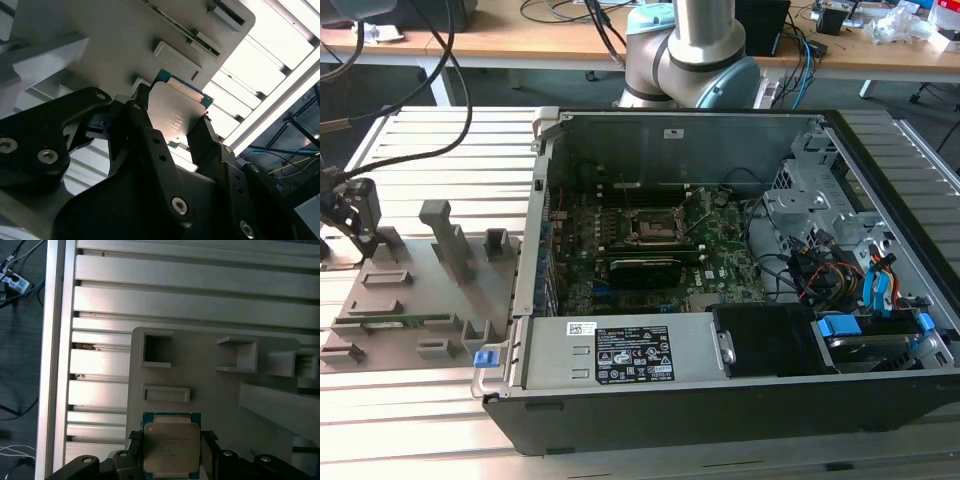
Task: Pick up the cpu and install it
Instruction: 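Pick up the cpu and move it towards the insertion slot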
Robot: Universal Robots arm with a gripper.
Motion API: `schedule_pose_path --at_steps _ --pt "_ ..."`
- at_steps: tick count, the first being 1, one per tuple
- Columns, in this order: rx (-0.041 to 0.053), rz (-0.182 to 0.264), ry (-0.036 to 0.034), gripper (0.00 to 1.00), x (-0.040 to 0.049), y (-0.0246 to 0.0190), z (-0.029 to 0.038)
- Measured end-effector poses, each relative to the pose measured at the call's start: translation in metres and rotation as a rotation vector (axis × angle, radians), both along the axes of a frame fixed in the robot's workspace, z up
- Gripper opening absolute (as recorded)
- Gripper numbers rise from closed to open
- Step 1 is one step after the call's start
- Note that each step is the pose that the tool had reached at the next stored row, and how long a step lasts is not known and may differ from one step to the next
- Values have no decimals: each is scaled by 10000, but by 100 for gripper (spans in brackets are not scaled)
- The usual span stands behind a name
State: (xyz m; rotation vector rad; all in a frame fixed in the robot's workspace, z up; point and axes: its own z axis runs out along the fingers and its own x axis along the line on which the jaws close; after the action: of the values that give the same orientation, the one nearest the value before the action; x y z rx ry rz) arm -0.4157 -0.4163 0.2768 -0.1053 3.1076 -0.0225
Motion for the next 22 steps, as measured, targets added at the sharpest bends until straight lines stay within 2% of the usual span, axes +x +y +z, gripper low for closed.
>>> schedule_pose_path --at_steps 5,10,14,17,19,22 --pt "1 0 -2 55 0 0 84" --pt "0 0 -1 55 0 0 231" --pt "0 0 -1 55 0 0 317" --pt "0 0 0 55 0 0 439" --pt "0 0 0 55 0 0 487" --pt "0 1 0 55 0 0 624"
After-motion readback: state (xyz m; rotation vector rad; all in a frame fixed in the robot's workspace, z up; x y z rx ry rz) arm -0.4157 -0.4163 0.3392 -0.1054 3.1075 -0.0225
